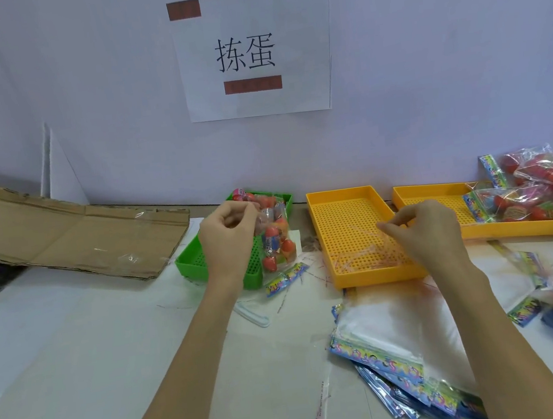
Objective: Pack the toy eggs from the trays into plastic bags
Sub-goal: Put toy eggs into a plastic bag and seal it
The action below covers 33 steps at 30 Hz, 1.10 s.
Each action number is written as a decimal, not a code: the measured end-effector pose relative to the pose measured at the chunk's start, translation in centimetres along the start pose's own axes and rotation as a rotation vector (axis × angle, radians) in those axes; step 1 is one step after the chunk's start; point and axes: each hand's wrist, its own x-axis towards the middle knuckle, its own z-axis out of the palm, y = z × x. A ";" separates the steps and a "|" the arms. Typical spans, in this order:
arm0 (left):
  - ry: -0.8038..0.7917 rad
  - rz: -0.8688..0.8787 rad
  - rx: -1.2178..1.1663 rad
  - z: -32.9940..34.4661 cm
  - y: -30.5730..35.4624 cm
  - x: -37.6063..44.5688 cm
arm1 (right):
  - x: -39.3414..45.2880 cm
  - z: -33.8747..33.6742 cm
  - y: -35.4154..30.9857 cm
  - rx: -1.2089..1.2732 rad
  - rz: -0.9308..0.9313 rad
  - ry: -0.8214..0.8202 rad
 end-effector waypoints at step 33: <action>-0.226 -0.131 -0.329 0.9 0.6 -0.5 | -2.0 1.1 -5.2 0.427 -0.200 -0.296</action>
